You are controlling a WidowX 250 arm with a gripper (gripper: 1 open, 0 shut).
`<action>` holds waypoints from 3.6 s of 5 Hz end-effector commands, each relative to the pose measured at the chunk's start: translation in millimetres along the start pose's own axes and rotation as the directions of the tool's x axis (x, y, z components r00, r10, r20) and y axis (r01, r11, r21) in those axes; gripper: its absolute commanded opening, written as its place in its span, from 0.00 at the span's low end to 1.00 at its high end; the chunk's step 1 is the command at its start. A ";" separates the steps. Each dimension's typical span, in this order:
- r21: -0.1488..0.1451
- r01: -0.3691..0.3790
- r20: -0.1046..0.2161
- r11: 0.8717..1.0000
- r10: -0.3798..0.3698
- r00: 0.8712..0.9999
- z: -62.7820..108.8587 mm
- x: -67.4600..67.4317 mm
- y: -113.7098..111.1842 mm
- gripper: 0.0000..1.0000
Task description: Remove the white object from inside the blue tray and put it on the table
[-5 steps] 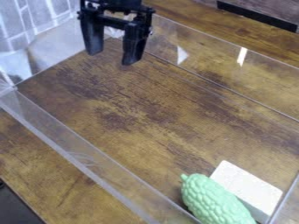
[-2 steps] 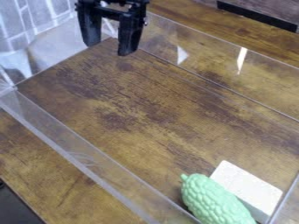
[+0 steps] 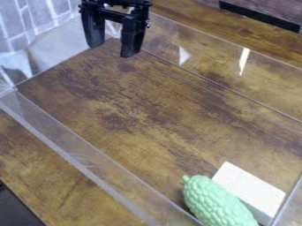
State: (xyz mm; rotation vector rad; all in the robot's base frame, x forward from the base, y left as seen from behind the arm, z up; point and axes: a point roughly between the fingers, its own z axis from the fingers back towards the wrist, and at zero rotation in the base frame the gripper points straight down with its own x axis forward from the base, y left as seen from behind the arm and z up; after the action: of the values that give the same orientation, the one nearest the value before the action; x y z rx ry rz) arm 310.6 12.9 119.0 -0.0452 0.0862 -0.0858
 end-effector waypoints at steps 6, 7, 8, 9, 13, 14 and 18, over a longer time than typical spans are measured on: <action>0.000 0.017 0.056 1.000 -0.017 0.998 13.2 5.0 2.1 1.00; 0.002 0.029 0.054 1.000 -0.029 0.998 12.3 5.7 -0.3 1.00; 0.003 0.040 0.053 0.999 -0.040 0.998 12.0 5.7 -3.1 1.00; 0.004 0.047 0.053 0.999 -0.048 0.997 11.4 6.2 -5.4 1.00; 0.018 0.032 0.043 0.999 -0.032 0.999 6.1 22.1 12.3 1.00; 0.020 0.017 0.041 1.000 -0.018 0.999 6.5 22.8 16.5 1.00; 0.009 -0.004 0.024 1.000 0.004 1.000 4.1 21.6 24.4 1.00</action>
State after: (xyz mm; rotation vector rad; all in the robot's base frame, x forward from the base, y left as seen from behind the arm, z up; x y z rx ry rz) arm 327.0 27.6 102.7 -0.0446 0.1252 -0.1020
